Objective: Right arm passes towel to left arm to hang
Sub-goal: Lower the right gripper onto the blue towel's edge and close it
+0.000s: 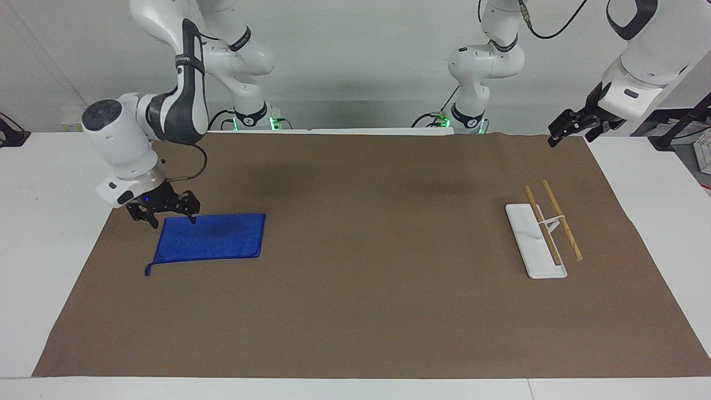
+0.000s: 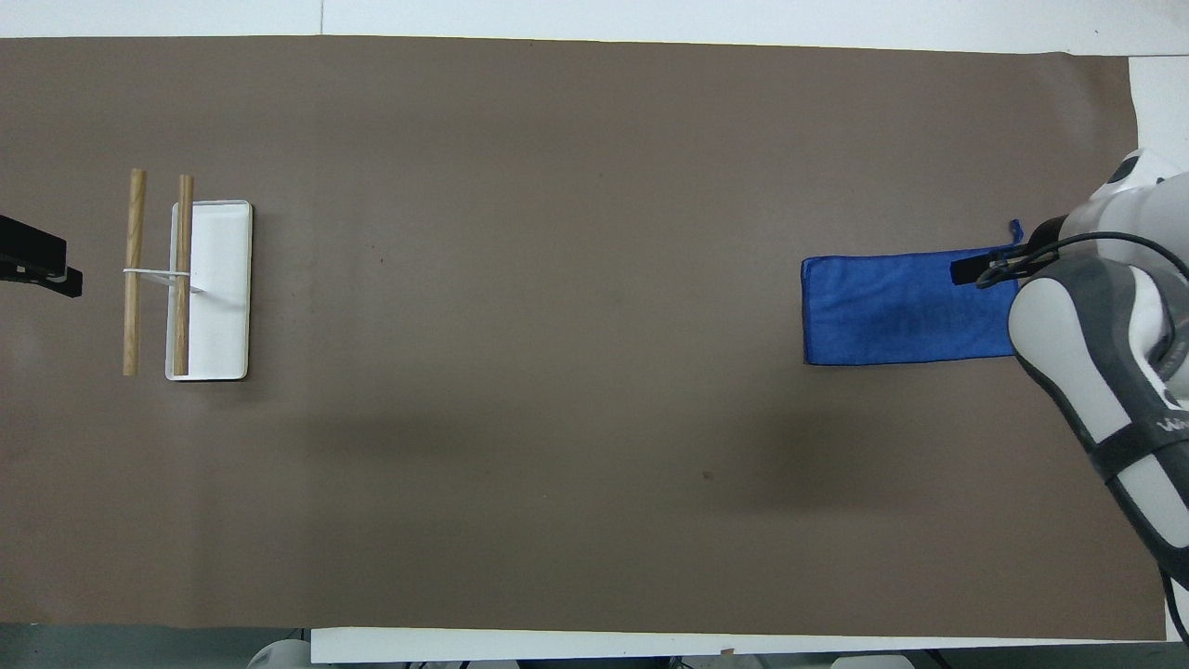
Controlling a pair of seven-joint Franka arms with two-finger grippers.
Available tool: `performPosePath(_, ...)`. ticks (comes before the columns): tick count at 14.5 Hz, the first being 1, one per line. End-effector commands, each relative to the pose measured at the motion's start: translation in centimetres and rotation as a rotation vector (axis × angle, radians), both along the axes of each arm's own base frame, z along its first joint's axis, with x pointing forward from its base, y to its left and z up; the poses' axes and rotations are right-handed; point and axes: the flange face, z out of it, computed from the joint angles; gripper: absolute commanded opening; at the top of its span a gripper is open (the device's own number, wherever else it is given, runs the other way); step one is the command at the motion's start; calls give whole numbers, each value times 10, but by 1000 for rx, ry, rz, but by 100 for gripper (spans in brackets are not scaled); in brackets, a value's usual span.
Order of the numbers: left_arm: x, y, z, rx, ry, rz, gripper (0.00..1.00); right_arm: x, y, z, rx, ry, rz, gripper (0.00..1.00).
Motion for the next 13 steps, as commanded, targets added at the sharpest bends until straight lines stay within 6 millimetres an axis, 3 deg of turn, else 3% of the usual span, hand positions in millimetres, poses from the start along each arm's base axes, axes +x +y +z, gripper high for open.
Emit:
performPosePath(1, -4, 2, 1, -9, -1, 4, 100, -7, -5, -33, 0, -25, 45, 99)
performPosePath(5, -4, 2, 1, -9, -1, 1, 100, -11, -10, -54, -2, -2, 67, 97)
performPosePath(13, -4, 2, 1, -9, -1, 1, 100, -17, -16, -69, 2, 17, 52, 94)
